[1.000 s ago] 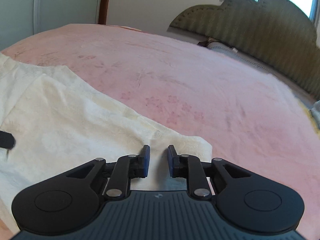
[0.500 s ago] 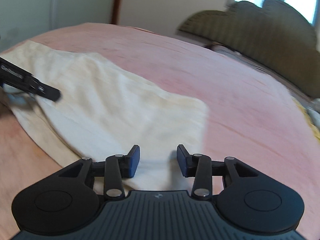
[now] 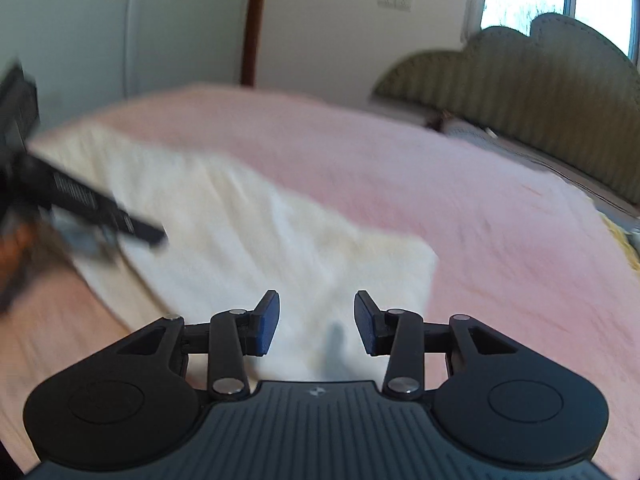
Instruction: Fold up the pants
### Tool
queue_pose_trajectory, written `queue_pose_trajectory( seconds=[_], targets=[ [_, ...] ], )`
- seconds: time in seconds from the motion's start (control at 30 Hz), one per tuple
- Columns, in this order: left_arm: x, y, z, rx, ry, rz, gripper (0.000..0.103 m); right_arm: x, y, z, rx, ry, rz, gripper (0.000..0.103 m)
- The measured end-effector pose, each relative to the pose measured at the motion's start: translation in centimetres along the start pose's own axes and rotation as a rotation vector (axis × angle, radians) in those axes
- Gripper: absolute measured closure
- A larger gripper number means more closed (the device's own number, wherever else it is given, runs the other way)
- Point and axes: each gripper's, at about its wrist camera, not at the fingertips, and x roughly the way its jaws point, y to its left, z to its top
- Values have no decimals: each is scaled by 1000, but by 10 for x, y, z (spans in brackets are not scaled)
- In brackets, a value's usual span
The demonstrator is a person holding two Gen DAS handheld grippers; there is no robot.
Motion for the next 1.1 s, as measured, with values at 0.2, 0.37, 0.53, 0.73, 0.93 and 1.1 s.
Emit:
queue_pose_trajectory(
  seconds=[0.2, 0.37, 0.53, 0.73, 0.93, 1.1],
  targets=[
    [-17, -15, 39, 91, -124, 3, 72, 50, 54, 22, -60, -11, 164, 62],
    [38, -25, 54, 128, -43, 38, 68, 74, 90, 19, -79, 6, 232, 62],
    [60, -13, 56, 93, -36, 90, 71, 79, 89, 11, -52, 2, 200, 62],
    [0, 7, 53, 27, -159, 130, 52, 64, 91, 13, -57, -26, 206, 62],
    [-91, 60, 34, -131, -274, 211, 42, 60, 97, 16, -73, -50, 182, 62],
    [-161, 90, 21, -187, -371, 320, 37, 40, 142, 34, -245, -187, 236, 62]
  ],
)
